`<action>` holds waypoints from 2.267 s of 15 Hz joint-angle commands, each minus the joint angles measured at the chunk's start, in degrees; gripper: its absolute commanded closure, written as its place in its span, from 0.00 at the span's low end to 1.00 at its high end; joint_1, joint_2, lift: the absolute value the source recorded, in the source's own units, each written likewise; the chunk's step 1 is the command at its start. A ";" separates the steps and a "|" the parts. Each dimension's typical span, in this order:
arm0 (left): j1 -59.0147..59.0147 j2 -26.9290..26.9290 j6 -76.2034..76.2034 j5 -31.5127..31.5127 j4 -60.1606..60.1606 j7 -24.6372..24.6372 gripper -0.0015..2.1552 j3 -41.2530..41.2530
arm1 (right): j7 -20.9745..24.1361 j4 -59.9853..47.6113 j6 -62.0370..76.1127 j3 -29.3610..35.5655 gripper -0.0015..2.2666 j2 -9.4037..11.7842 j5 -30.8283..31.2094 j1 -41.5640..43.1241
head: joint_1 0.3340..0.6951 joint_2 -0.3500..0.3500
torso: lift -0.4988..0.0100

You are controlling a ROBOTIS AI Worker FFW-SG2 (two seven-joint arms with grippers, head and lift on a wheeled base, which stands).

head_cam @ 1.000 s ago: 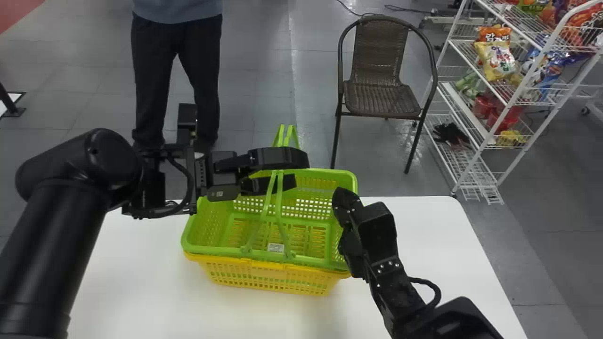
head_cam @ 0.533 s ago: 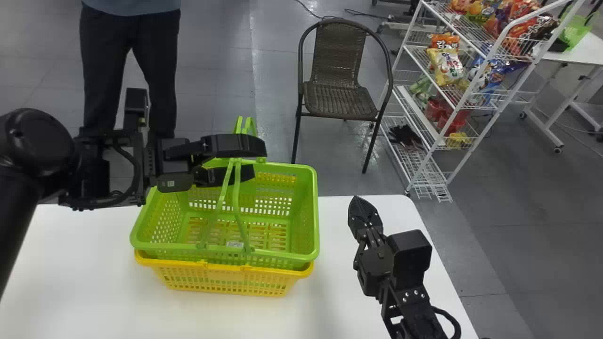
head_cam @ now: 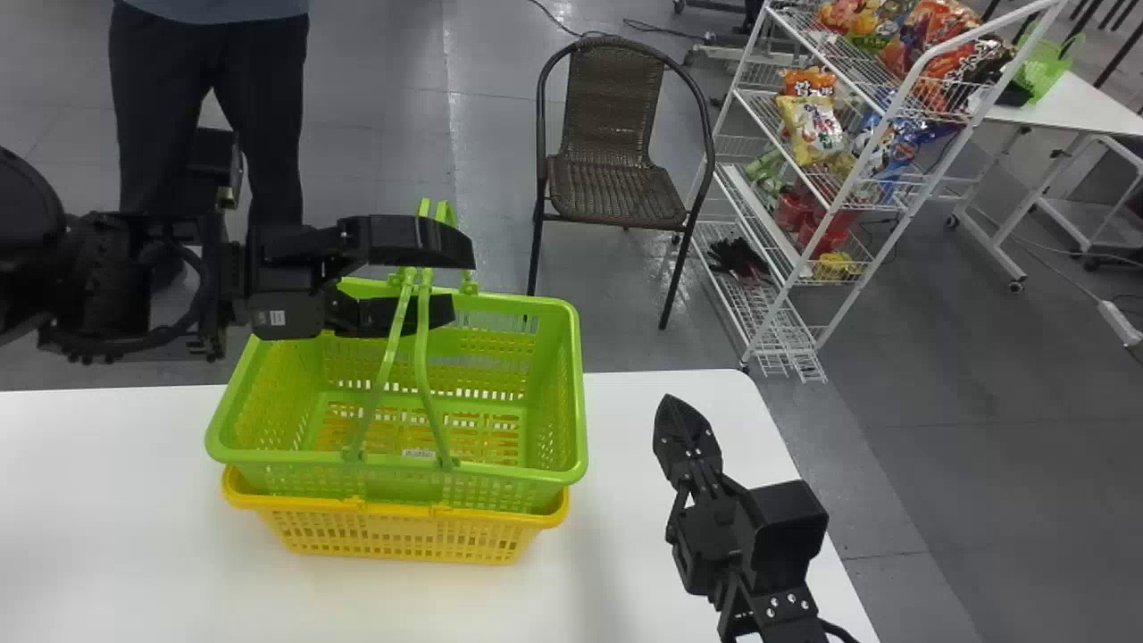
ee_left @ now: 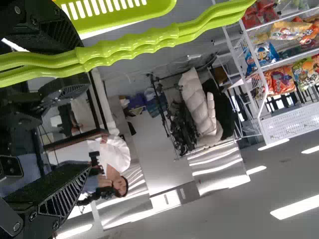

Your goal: Grasp handle with right gripper to insert into left gripper then lift and swing left to center

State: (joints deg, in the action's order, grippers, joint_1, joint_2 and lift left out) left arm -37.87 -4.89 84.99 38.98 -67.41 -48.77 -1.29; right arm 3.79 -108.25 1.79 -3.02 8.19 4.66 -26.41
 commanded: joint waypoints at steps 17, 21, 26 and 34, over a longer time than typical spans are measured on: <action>-9.59 -0.38 5.04 7.42 0.96 3.33 0.06 -1.53 | 0.08 -0.04 4.75 2.14 0.98 0.08 -2.03 -3.30 | 1.00 0.12 | 0.98; -10.91 -0.64 5.04 9.18 0.96 4.12 0.06 -1.79 | 0.08 0.93 6.51 2.93 0.98 0.08 -2.90 -3.91 | 1.00 0.11 | 0.98; -12.05 -1.08 5.04 9.18 1.14 4.30 0.06 -2.32 | 0.08 2.69 12.49 5.39 0.53 -0.28 -5.45 -5.94 | 0.97 0.09 | 0.98; -13.28 -1.87 5.04 9.97 3.42 4.30 0.08 -3.11 | -0.18 6.56 21.10 8.91 0.04 -0.36 -7.30 -9.19 | 0.98 0.04 | 0.98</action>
State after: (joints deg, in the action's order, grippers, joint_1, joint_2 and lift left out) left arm -51.04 -6.69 89.79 48.66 -64.42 -44.38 -4.33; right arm 3.60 -102.41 21.27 5.20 7.90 -2.04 -35.00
